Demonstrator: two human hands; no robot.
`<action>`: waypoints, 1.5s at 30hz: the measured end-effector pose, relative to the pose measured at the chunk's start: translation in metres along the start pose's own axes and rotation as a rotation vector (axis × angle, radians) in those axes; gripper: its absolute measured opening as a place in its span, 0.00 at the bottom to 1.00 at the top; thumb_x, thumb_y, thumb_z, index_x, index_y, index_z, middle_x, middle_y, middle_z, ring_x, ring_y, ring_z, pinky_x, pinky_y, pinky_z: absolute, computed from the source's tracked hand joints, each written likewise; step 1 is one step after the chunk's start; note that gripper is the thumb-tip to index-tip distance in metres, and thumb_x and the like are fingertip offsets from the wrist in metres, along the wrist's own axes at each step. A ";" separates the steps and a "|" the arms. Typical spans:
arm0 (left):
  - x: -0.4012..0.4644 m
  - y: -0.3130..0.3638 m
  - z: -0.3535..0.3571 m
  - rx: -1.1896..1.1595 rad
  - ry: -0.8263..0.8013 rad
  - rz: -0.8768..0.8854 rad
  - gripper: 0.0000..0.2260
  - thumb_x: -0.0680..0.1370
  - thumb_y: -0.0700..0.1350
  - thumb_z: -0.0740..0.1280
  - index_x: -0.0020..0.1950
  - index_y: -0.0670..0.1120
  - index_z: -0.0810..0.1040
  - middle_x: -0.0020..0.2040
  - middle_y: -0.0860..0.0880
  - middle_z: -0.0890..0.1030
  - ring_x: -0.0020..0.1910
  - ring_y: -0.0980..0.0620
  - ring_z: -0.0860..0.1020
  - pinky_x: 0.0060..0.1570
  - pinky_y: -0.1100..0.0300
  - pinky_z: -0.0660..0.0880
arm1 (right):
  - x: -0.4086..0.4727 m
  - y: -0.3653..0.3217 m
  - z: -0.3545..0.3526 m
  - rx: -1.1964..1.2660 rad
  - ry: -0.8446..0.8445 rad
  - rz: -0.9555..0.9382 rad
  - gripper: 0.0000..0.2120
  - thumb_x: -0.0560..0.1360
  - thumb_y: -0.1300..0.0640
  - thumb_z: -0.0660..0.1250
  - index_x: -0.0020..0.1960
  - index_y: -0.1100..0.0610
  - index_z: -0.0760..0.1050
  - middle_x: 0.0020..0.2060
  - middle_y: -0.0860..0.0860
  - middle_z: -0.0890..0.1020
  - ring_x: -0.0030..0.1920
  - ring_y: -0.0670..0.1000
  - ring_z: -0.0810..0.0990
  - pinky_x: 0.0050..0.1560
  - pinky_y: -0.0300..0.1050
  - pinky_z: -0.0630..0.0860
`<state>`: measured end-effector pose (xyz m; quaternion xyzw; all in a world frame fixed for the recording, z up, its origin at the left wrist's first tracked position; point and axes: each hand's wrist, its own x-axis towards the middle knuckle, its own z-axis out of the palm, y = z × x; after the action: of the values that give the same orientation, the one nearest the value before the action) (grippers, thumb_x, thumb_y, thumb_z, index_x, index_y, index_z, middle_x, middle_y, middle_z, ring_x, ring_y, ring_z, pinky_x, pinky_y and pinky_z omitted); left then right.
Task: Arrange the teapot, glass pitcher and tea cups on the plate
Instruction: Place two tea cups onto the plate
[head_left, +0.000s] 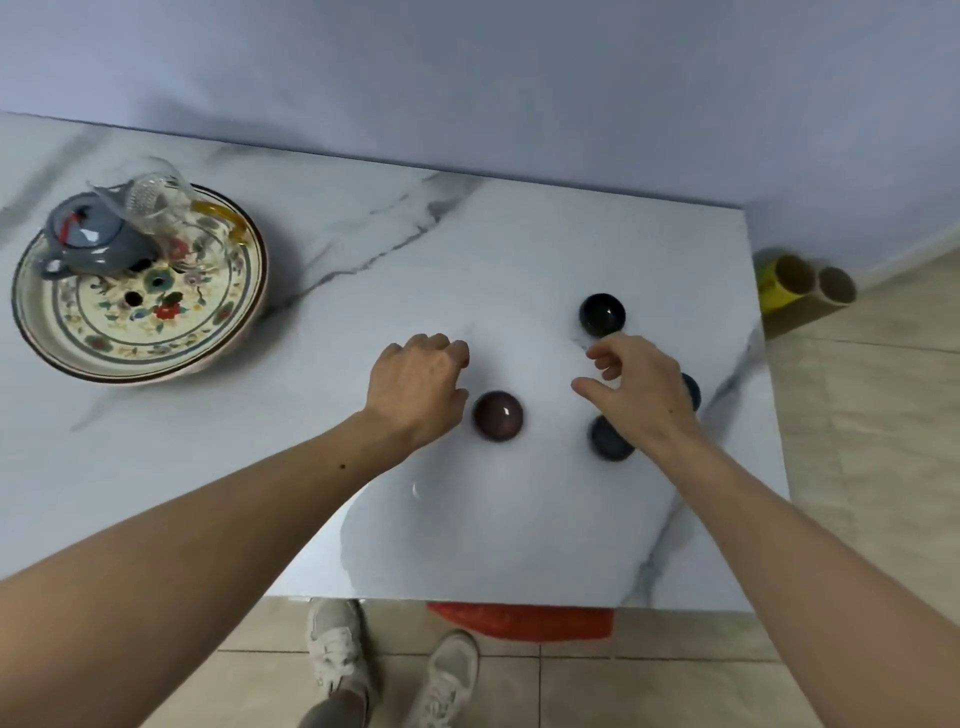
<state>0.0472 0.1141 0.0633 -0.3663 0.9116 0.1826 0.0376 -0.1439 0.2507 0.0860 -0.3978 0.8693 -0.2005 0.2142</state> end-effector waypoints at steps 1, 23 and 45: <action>-0.002 0.009 0.007 -0.008 -0.010 -0.003 0.15 0.73 0.48 0.66 0.59 0.47 0.75 0.54 0.48 0.80 0.54 0.45 0.75 0.46 0.55 0.68 | -0.005 0.012 -0.002 -0.001 0.006 0.010 0.15 0.69 0.53 0.73 0.53 0.52 0.76 0.48 0.49 0.79 0.45 0.48 0.78 0.49 0.51 0.77; 0.001 0.027 0.103 0.006 -0.012 -0.047 0.31 0.65 0.57 0.74 0.64 0.46 0.70 0.60 0.45 0.75 0.59 0.43 0.71 0.53 0.49 0.71 | -0.034 0.111 0.065 -0.017 0.021 0.167 0.35 0.61 0.50 0.79 0.63 0.54 0.68 0.59 0.51 0.72 0.59 0.54 0.71 0.49 0.50 0.73; -0.051 -0.051 -0.011 0.072 0.098 -0.172 0.28 0.64 0.61 0.73 0.57 0.47 0.75 0.53 0.48 0.79 0.54 0.45 0.74 0.51 0.52 0.69 | -0.008 -0.047 0.050 -0.111 -0.064 -0.103 0.33 0.60 0.52 0.80 0.61 0.53 0.71 0.56 0.50 0.75 0.57 0.53 0.73 0.46 0.48 0.73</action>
<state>0.1198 0.1093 0.0685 -0.4499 0.8837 0.1275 0.0218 -0.0844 0.2198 0.0706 -0.4596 0.8500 -0.1499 0.2091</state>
